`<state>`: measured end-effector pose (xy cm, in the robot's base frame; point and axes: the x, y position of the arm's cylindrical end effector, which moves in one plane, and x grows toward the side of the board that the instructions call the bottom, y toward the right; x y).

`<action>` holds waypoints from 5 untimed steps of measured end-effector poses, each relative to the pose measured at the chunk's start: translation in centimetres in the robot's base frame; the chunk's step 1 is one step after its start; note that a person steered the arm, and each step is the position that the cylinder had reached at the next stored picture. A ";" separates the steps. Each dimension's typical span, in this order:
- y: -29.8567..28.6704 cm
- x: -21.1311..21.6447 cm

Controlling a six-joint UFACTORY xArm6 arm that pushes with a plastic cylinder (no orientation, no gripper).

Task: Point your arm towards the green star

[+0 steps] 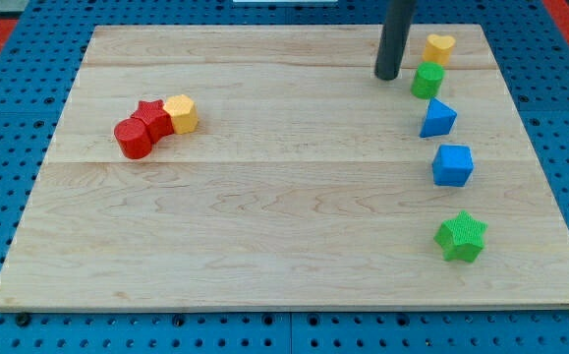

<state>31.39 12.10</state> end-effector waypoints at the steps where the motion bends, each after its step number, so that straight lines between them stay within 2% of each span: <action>1: 0.4 4.1; 2: -0.7 9.0; 4: -1.7 26.0; 5: 0.5 30.4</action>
<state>61.79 12.56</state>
